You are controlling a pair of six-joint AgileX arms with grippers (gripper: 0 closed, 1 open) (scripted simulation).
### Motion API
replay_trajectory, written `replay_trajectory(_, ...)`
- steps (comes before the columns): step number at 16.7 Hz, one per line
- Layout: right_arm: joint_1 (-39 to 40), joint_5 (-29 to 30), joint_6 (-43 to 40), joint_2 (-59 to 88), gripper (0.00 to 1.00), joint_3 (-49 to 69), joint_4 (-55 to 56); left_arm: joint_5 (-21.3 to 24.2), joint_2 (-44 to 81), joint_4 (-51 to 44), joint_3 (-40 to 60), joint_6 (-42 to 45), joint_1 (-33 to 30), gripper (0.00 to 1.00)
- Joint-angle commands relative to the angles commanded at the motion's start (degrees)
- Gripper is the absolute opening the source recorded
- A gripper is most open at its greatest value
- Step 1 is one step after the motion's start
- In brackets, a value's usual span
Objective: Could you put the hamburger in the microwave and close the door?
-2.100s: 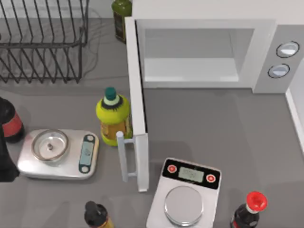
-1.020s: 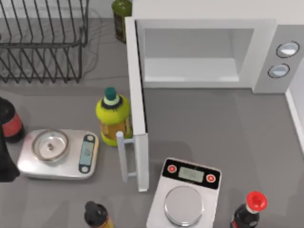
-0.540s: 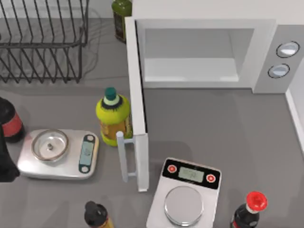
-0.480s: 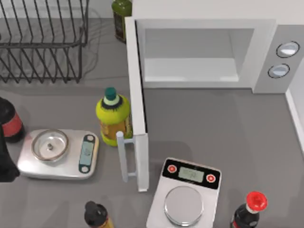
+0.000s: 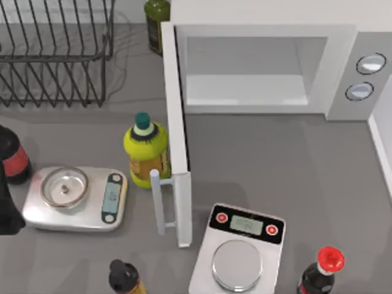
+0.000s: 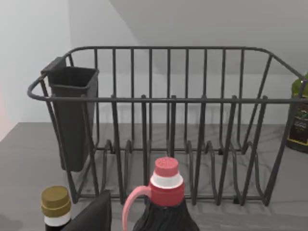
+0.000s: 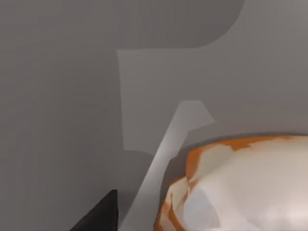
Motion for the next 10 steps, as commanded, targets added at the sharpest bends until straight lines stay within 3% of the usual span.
replay_trajectory(4, 0.00, 0.00, 0.00, 0.00, 0.02, 0.00, 0.00, 0.00, 0.00, 0.00, 0.00, 0.00, 0.00, 1.00)
replay_trajectory(10, 0.00, 0.00, 0.00, 0.00, 0.00, 0.00, 0.00, 0.00, 0.00, 0.00, 0.00, 0.00, 0.00, 1.00)
